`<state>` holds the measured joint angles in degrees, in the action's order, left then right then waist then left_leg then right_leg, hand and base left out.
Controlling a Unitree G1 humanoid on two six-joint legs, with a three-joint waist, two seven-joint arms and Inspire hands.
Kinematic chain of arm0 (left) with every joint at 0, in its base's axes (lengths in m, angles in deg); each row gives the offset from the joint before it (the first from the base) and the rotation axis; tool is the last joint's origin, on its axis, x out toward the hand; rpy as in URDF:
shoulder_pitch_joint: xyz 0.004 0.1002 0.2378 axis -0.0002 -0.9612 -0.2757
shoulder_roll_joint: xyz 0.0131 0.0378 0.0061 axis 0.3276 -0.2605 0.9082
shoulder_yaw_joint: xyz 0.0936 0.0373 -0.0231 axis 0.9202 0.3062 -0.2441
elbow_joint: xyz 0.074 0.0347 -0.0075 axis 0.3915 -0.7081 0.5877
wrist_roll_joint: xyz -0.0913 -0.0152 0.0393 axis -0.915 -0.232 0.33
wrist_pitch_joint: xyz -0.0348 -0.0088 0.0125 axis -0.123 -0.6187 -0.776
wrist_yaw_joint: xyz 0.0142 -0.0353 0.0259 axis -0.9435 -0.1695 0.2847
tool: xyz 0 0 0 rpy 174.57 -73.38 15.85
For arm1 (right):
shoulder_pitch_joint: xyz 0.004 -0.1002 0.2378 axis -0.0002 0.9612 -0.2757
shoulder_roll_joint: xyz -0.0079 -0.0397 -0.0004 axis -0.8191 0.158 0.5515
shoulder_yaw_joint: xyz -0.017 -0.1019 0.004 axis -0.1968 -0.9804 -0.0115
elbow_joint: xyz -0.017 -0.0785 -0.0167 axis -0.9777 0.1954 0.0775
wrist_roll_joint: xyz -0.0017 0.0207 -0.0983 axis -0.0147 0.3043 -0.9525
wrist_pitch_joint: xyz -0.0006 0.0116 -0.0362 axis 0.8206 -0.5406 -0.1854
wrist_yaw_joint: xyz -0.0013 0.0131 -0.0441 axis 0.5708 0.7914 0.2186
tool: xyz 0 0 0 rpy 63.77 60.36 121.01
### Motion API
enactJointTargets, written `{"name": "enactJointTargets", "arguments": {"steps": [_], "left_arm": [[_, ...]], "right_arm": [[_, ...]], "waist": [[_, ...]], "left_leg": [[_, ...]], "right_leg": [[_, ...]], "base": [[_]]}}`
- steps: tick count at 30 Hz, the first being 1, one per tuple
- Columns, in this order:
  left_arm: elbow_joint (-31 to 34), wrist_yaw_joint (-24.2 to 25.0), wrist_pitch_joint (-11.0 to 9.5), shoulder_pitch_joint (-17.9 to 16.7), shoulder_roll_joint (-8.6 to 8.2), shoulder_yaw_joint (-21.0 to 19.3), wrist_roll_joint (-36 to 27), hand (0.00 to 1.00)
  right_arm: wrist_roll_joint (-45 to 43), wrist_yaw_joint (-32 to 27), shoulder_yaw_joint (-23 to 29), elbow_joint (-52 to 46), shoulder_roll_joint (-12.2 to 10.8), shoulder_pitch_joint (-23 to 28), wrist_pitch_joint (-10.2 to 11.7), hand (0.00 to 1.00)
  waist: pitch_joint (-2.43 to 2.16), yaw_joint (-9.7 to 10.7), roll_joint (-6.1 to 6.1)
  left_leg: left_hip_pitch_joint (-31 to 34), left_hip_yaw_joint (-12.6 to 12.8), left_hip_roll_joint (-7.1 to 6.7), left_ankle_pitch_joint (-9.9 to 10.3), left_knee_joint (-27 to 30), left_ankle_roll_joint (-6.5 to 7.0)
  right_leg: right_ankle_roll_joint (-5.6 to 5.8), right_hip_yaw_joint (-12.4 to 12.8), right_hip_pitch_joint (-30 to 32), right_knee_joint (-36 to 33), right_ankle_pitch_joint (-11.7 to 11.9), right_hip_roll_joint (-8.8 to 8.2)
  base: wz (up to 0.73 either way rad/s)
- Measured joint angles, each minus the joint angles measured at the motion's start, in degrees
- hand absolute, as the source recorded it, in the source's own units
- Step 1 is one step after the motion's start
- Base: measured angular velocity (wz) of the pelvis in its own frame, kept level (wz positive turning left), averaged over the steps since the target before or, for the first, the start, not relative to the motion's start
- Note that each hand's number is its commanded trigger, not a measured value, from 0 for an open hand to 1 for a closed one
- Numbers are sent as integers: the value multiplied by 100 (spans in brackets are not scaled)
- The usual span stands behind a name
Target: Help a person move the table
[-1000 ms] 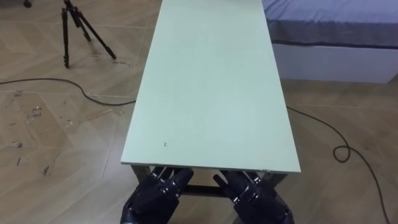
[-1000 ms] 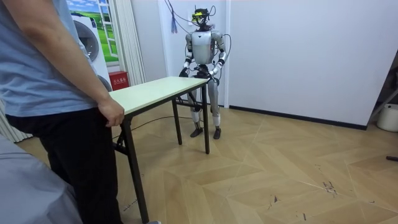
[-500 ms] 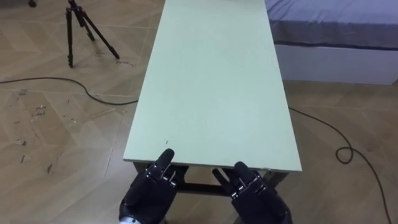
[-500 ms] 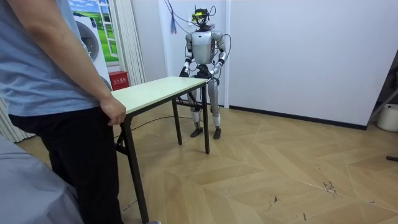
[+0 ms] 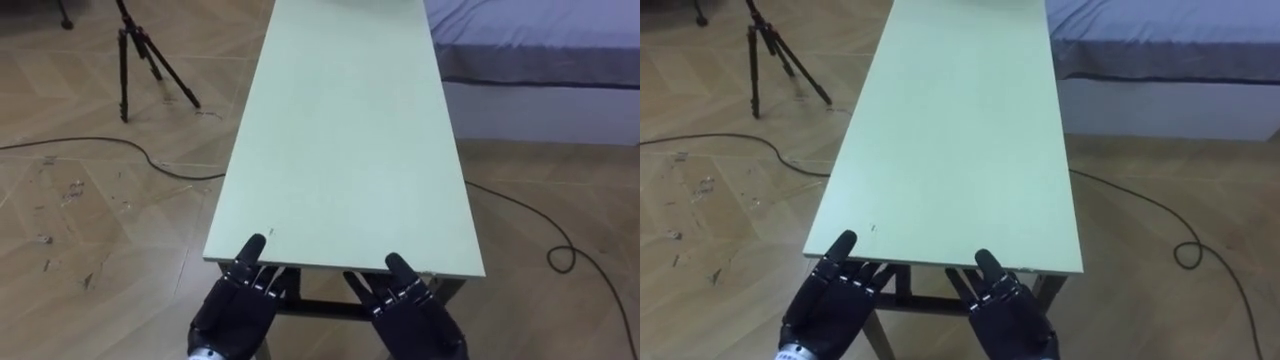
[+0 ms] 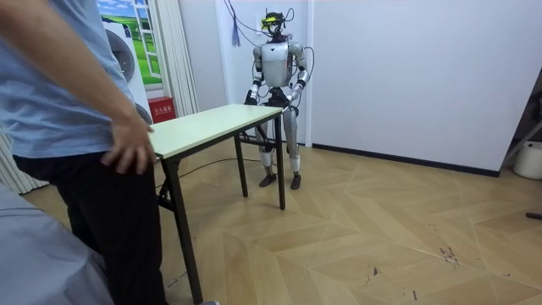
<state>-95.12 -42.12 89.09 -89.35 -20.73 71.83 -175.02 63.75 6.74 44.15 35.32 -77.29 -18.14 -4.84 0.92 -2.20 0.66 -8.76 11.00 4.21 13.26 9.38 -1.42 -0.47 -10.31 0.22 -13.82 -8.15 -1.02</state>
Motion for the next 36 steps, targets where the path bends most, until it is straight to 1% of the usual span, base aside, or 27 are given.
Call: {"name": "enactJointTargets", "arguments": {"steps": [3, 6, 8, 10, 12, 15, 19, 27, 30, 33, 34, 35, 36], "left_arm": [[-1, -155, 0, 34, -33, -32, -62, 0], [-4, -227, -3, 46, -87, -53, -54, 0], [-5, -312, -11, 66, -103, -56, -57, 0], [-9, -406, -7, 104, -106, -56, -59, 0], [-10, -449, -7, 112, -118, -58, -59, 0], [-9, -546, -6, 112, -129, -74, -55, 0], [-9, -617, -6, 114, -126, -74, -43, 0], [-40, -673, -10, 114, -117, -75, -24, 0], [-81, -673, -7, 113, -102, -75, 155, 0], [-80, -672, -5, 91, -71, -78, 505, 0], [-80, -672, -5, 87, -70, -81, 599, 2], [-80, -672, -5, 87, -69, -83, 631, 15], [-79, -671, -5, 87, -68, -86, 679, 17]], "right_arm": [[162, -155, 4, -37, 1, -2, 28, 0], [173, -341, 19, -128, 12, -2, 154, 0], [177, -431, 34, -171, 7, -6, 195, 0], [205, -540, 133, -171, 0, -61, 260, 0], [230, -660, 248, -171, -13, -123, 277, 0], [347, -804, 312, -178, -16, -133, 391, 0], [375, -1034, 313, -258, -58, -161, 422, 0], [372, -1244, 315, -275, -100, -195, 438, 0], [364, -1290, 317, -275, -100, -201, 423, 0], [288, -1295, 318, -275, -99, -197, 412, 0], [264, -1295, 319, -275, -98, -195, 412, 0], [258, -1295, 319, -275, -98, -194, 412, 0], [250, -1295, 319, -281, -98, -193, 412, 0]], "waist": [[1, 2, 3], [7, 8, 25], [13, 29, 45], [10, 32, 77], [10, 37, 84], [7, 39, 84], [6, 57, 84], [7, 93, 84], [0, 145, 93], [-5, 184, 102], [-9, 187, 108], [-10, 191, 109], [-12, 196, 113]], "left_leg": [[-7, 3, 6, 1, 0, -1], [-15, 1, 6, 1, -1, -2], [1, -9, 6, 2, -2, -2], [7, -18, 6, 2, -8, -3], [6, -17, 6, 2, -9, -3], [6, -16, 8, 1, -8, -3], [0, -8, 9, 1, -4, -3], [-73, 14, 8, 1, -6, -3], [-98, 11, 7, 1, -19, -4], [-108, 9, 9, 1, -18, -3], [-109, 10, 10, 1, -17, -3], [-109, 9, 10, 1, -17, -4], [-109, 5, 9, 1, -17, -4]], "right_leg": [[-2, -8, -32, 10, 1, 9], [-3, -17, -44, 15, 2, 10], [-3, -32, -43, 20, 2, 9], [-3, -38, -41, 22, 1, 9], [-5, -28, -36, 20, -1, 9], [-8, -6, -36, 25, -6, 11], [-8, -9, -51, 28, -6, 9], [-4, 8, -116, 37, -8, 12], [-4, 10, -146, 50, -8, 17], [-4, 2, -171, 75, -7, 21], [-4, 3, -178, 96, -6, 24], [-4, 2, -178, 110, -6, 24], [-4, -1, -180, 113, -6, 24]], "base": [[0], [0], [2], [0], [0], [0], [0], [0], [0], [0], [0], [0], [0]]}}
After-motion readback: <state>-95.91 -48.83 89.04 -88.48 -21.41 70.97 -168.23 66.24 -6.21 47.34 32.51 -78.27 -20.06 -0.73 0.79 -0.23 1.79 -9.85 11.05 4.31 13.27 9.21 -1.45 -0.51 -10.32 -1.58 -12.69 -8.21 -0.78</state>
